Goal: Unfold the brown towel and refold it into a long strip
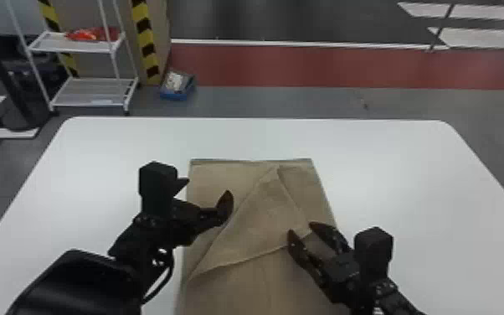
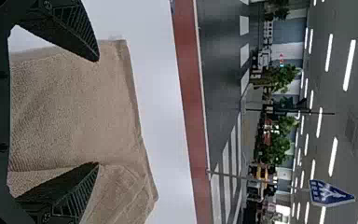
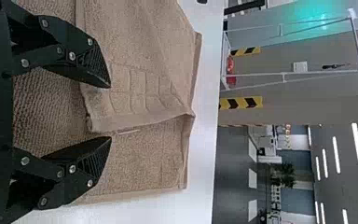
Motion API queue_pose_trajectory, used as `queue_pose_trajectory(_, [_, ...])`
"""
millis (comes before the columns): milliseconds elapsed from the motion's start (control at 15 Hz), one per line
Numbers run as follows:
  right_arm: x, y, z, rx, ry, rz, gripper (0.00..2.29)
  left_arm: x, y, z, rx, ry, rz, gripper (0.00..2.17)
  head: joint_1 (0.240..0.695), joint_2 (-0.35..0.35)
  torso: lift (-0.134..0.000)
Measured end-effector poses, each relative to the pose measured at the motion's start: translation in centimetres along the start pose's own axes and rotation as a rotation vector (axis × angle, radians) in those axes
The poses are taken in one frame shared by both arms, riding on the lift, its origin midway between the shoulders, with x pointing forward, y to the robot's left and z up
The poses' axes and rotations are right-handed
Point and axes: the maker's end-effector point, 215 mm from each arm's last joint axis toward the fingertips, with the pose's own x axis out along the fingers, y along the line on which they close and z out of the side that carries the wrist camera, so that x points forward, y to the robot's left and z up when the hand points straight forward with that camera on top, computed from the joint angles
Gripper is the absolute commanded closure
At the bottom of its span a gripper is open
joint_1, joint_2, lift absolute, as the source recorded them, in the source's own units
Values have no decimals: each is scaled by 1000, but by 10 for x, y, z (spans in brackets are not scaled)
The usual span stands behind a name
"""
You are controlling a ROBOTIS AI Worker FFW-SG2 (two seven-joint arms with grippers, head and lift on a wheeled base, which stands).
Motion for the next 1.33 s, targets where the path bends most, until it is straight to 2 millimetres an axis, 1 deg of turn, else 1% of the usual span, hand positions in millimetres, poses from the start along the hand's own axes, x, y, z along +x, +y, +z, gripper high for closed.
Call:
queue_pose_trajectory(67, [1,1,-1,0,5,2,620,0,0,0,0,0,-1,87,695,-35,-123])
queue_pose_trajectory(133, [1,2,-3,-1,11,2,721,0,0,0,1,0,0,87,695,-34,-123])
queue_pose_trajectory(200, [1,2,-4,-1,15,3,768,0,0,0,3,1,1,87,695,-33,-123])
queue_pose_trajectory(533, [-1,5,-2,6,17,8,775,1,2,-1,6,3,5,87,695,-30,-123])
queue_pose_trajectory(667, [-4,7,7,4,-5,9,1207,2,4,-3,8,7,9,87,695,-25,-123])
queue_pose_trajectory(733, [-5,6,12,4,-15,6,1318,5,5,-4,9,9,11,87,695,-25,-123])
queue_pose_trajectory(933, [-9,-4,17,9,-14,-10,1328,10,9,-2,12,-4,17,87,695,-32,-123])
queue_pose_trajectory(1067, [-11,-10,19,9,-21,-20,1328,18,14,1,16,-22,23,151,695,-40,-123])
queue_pose_trajectory(1200, [-16,-19,19,13,-30,-37,1328,33,24,6,44,-45,36,151,695,-45,-123])
queue_pose_trajectory(1333, [-22,-27,20,15,-34,-51,1328,51,37,7,65,-38,51,157,695,-49,-123])
